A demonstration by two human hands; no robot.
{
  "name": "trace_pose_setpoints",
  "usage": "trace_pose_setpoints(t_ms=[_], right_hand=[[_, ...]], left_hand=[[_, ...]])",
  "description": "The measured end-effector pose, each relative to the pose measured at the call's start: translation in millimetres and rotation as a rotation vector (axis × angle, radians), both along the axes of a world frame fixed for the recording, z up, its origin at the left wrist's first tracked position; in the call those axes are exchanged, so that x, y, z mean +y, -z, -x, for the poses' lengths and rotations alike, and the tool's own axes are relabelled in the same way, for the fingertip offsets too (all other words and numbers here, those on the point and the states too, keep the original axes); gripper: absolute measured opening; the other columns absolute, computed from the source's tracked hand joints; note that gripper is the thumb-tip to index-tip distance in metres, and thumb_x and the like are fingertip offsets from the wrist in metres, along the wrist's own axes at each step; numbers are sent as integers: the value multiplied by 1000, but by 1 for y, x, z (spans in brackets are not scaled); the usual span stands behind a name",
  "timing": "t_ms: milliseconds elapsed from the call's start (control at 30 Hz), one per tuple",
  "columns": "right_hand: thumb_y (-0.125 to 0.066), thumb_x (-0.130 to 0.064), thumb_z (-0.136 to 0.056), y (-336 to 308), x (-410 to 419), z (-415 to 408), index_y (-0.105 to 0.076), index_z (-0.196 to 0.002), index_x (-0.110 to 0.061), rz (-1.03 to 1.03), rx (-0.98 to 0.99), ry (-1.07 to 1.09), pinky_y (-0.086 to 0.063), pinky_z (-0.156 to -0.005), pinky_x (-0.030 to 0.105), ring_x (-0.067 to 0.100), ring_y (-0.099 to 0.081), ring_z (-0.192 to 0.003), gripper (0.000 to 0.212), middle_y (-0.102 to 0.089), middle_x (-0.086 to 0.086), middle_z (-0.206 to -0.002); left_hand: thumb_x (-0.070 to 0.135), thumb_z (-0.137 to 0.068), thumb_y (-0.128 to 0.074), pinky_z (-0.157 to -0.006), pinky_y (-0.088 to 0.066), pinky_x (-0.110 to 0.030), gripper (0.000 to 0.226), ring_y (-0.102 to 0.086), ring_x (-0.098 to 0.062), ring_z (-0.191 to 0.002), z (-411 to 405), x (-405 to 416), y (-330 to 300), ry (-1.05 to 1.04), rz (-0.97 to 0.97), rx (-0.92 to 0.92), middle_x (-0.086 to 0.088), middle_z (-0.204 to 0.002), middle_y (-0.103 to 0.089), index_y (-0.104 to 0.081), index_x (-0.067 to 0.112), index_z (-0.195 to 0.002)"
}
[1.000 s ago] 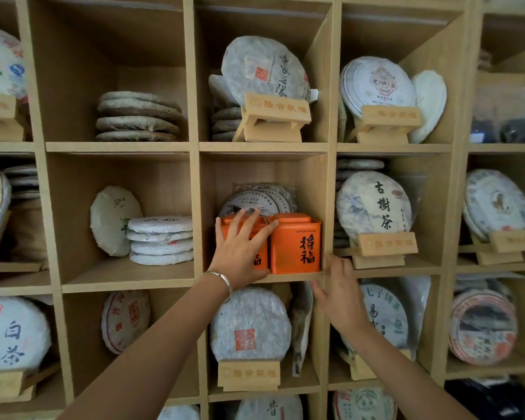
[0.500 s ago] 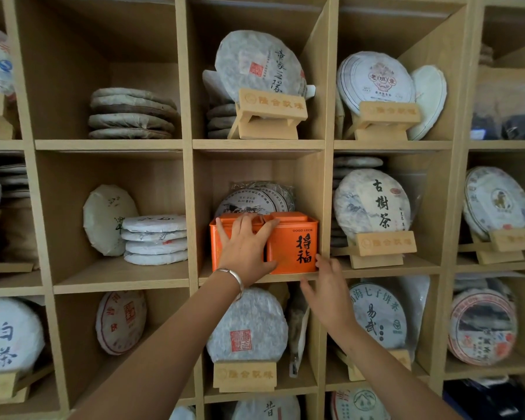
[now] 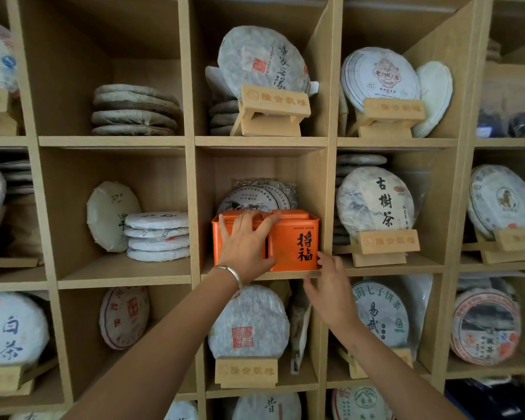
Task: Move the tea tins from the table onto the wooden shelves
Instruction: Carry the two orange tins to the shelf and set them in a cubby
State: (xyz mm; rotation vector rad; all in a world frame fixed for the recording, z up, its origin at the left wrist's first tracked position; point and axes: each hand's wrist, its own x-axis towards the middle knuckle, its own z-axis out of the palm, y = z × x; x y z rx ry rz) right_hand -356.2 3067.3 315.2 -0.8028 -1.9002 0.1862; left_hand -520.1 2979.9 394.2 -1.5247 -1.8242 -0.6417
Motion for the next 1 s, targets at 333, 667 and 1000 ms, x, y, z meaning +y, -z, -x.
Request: trace_pose_setpoints(t_ms=[333, 667, 1000], right_hand=[[-63, -26, -88, 1, -16, -11, -50, -127, -13, -102, -147, 14, -51, -69, 26, 19, -56, -102, 43, -50, 4, -116], [-66, -29, -84, -3, -41, -63, -49, -122, -14, -117, -281, 178, -50, -79, 32, 22, -52, -108, 44, -50, 6, -119], [-58, -34, -87, 19, -137, -212, -42, -131, -10, 107, -407, 748, -48, -72, 36, 30, -54, -101, 53, -48, 12, -116]], left_hand=[[31, -81, -60, -111, -31, -50, 55, -44, -23, -126, 0, -42, 42, 170, 13, 11, -3, -134, -49, -49, 26, -134], [36, -83, -54, -104, -35, -33, 57, -45, -21, -121, -38, -35, 73, 314, 205, -5, 0, -132, -49, -43, 23, -137], [46, -84, -58, -90, -45, -39, 56, -52, -28, -110, -166, -14, 77, 747, 378, 7, -8, -125, -51, -46, 17, -131]])
